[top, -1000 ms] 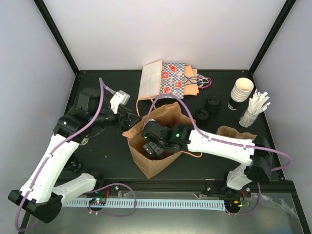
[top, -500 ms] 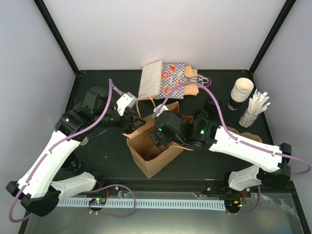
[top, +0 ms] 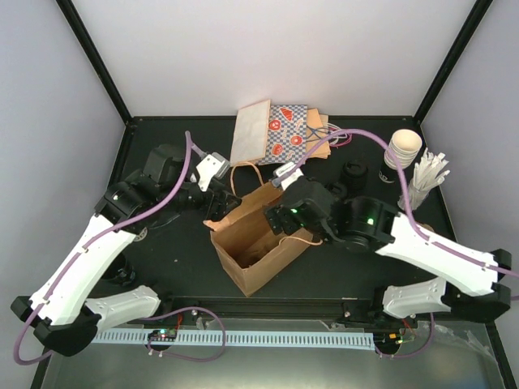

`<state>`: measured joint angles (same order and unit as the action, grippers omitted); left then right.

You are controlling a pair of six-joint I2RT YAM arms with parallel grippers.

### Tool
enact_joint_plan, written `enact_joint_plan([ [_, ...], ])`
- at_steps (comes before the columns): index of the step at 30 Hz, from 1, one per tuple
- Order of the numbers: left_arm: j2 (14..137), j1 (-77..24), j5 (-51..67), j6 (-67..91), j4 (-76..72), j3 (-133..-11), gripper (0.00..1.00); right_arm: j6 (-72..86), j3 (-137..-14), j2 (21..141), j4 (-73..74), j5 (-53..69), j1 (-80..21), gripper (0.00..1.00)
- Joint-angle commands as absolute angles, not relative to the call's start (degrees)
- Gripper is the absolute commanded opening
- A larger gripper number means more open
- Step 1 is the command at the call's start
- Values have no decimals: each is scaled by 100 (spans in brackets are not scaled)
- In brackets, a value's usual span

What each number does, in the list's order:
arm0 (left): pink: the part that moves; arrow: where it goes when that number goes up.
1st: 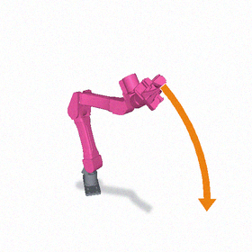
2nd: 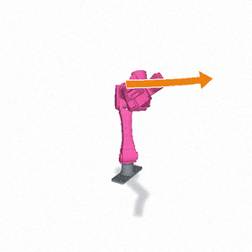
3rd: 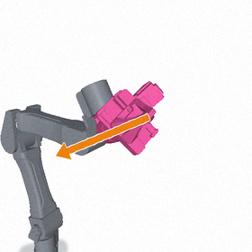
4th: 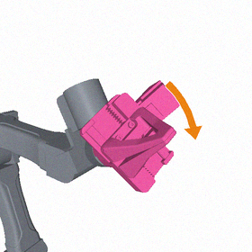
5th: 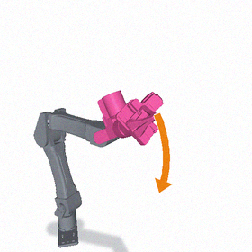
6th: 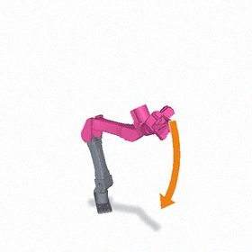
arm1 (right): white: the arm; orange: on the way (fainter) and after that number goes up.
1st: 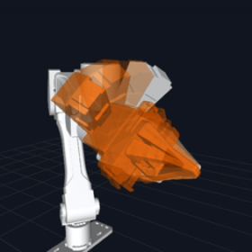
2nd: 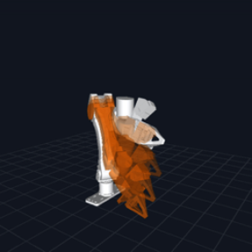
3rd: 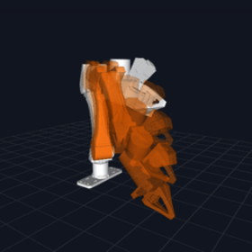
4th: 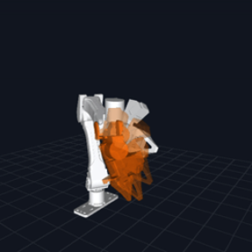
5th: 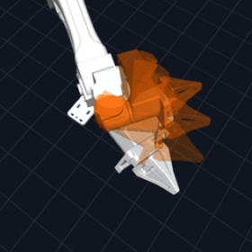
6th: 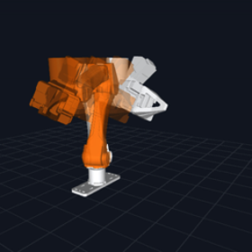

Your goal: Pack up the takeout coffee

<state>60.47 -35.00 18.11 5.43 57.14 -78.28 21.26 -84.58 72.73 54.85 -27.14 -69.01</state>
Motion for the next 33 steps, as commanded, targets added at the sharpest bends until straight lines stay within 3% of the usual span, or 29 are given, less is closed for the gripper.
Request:
enact_joint_plan([
  [1, 6206, -3532, 1728, 691, 5632, -7868, 71, 1944, -8539, 6792, 5218, -3198, -6872, 93],
  [10, 6695, -3721, 2176, 511, 5729, -7962, 44, 2061, -8493, 6414, 5829, -3991, -6637, 93],
  [12, 6827, -3833, 1938, 398, 5902, -8066, 32, 2146, -8412, 6310, 5954, -3967, -6444, 93],
  [14, 6925, -3894, 1697, 311, 6079, -8202, 9, 2162, -8241, 6124, 5929, -3893, -6240, 93],
  [15, 6957, -3898, 1581, 282, 6159, -8297, 4, 2154, -8156, 6030, 5896, -3819, -6155, 93],
  [22, 7075, -3949, 1066, -318, 6152, -8714, 2, 2285, -7738, 5764, 5928, -3004, -5513, 94],
  [33, 7229, -4128, 208, -1602, 6008, -8984, 2, 2423, -7350, 5450, 5850, -2648, -5467, 94],
])
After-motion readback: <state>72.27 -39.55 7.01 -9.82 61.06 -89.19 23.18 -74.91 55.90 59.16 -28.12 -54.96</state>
